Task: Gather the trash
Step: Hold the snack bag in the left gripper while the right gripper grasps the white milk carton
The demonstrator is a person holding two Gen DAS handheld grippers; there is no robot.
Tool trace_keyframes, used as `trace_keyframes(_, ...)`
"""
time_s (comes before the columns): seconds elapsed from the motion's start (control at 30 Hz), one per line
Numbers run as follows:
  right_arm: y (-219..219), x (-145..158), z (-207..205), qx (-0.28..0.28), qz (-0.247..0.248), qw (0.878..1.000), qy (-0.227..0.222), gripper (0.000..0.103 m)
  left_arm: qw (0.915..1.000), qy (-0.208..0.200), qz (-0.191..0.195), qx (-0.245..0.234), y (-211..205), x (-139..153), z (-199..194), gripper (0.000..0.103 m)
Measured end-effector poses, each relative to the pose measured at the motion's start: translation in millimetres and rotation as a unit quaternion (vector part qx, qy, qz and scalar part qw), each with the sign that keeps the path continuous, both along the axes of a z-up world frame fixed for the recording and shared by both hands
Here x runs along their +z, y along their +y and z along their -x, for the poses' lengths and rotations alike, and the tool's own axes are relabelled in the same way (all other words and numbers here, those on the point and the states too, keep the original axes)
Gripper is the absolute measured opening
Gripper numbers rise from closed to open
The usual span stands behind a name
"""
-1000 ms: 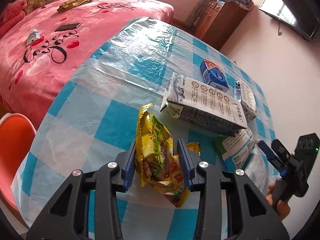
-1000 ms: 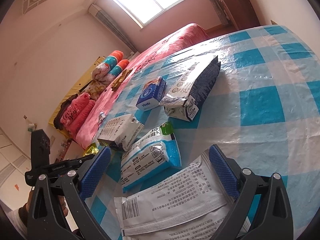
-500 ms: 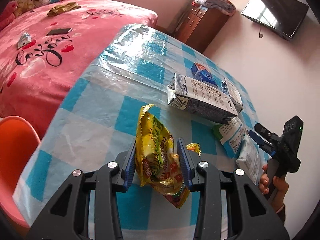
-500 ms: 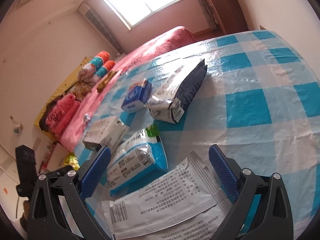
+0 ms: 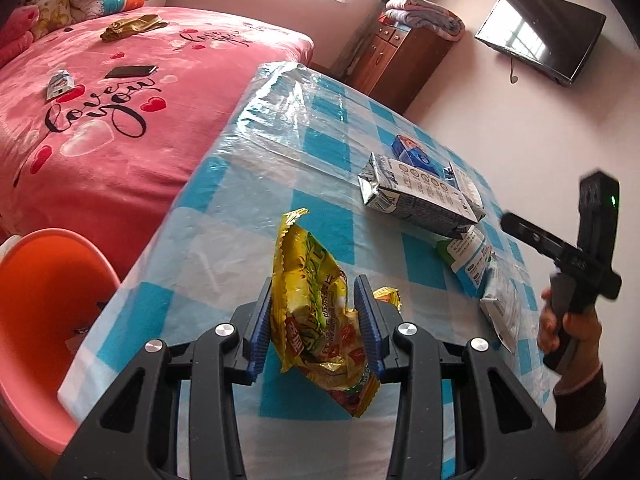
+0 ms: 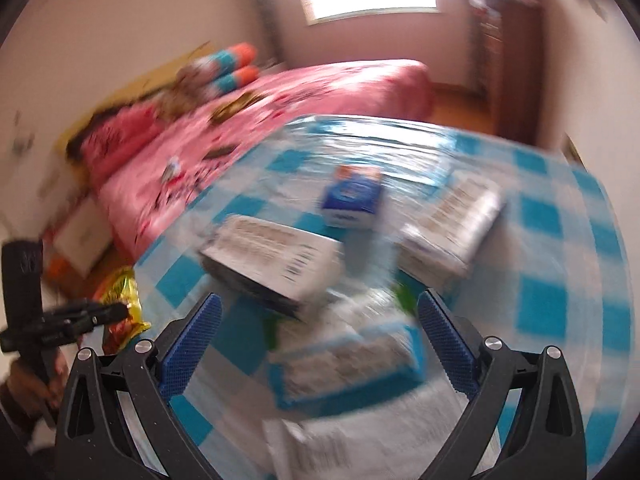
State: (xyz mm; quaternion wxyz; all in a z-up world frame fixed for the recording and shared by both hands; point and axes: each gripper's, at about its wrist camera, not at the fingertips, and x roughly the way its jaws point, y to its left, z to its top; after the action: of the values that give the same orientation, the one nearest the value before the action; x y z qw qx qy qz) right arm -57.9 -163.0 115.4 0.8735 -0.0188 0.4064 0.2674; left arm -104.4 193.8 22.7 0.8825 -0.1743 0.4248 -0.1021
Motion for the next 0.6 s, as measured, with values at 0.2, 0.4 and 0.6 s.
trace_keyframes(0.2,30.8,-23.6,-32.2,0.009,0.026,0.998,0.057,0.097,1.0,-0.004,-0.002,0.006,11.6,-0.8,11.5,0.041)
trace_keyframes(0.4,44.4,-19.0,-6.8,0.048,-0.026,0.996,0.072,0.097,0.9999,-0.002,-0.004,0.014,21.1,-4.1,15.9,0.041)
trace_keyframes(0.6,71.8,-5.0,40.2,0.106,-0.03,0.992,0.058,0.097,0.9998,-0.003,-0.004,0.019,27.2,-4.8,15.6,0.041)
